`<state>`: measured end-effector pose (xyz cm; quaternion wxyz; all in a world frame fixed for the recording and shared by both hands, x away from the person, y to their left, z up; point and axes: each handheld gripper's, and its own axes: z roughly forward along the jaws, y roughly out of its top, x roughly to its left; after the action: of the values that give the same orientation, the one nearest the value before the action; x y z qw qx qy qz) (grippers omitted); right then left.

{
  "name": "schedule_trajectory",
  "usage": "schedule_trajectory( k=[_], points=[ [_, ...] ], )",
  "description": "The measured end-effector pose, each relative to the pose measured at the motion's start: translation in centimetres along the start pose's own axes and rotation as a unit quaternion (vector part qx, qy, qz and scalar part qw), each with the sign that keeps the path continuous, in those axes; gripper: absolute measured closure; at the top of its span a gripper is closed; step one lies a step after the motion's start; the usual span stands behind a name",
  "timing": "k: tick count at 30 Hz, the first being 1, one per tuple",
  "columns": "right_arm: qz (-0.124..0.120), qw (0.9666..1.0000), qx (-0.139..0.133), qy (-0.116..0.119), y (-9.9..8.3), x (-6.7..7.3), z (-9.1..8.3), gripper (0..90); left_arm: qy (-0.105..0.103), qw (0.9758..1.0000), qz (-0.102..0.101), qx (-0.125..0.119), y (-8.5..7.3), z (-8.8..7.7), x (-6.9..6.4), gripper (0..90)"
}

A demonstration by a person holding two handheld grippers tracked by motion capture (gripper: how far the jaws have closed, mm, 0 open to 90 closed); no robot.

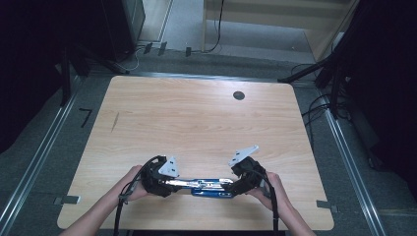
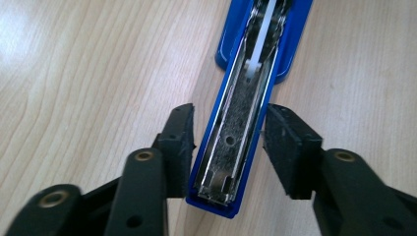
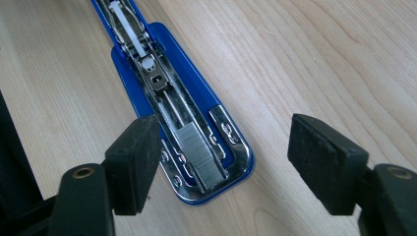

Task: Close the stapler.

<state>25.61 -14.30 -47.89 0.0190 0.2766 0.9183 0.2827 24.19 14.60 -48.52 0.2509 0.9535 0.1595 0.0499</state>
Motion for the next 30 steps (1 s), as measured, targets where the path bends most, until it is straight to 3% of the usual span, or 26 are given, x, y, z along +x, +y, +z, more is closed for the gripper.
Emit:
schedule_trajectory(
  k=[5, 11, 14, 24, 30],
  points=[
    [-0.005, 1.0, 0.007, 0.003, -0.1, 0.3, 0.2, 35.5, 0.003, 0.9999, -0.004, 0.015, -0.3, 0.4, 0.0, 51.8],
    [-0.012, 0.9998, 0.011, 0.015, -0.1, 0.7, 0.6, 48.5, 0.007, 0.9996, -0.008, 0.026, -0.6, 0.7, 0.0, 53.3],
    [-0.014, 0.9996, 0.008, 0.022, 0.0, 0.8, 0.8, 54.2, 0.003, 0.9998, -0.007, 0.021, -0.7, 0.7, 0.1, 54.7],
    [-0.024, 0.9991, -0.033, 0.008, 0.8, 1.5, 1.3, 65.9, -0.004, 0.9999, 0.007, 0.015, -0.8, 0.3, 0.0, 57.8],
    [-0.03, 0.9993, -0.018, 0.014, 1.0, 1.6, 2.2, 75.4, -0.004, 0.9999, 0.012, 0.007, -0.7, -0.1, 0.0, 58.1]
  ],
)
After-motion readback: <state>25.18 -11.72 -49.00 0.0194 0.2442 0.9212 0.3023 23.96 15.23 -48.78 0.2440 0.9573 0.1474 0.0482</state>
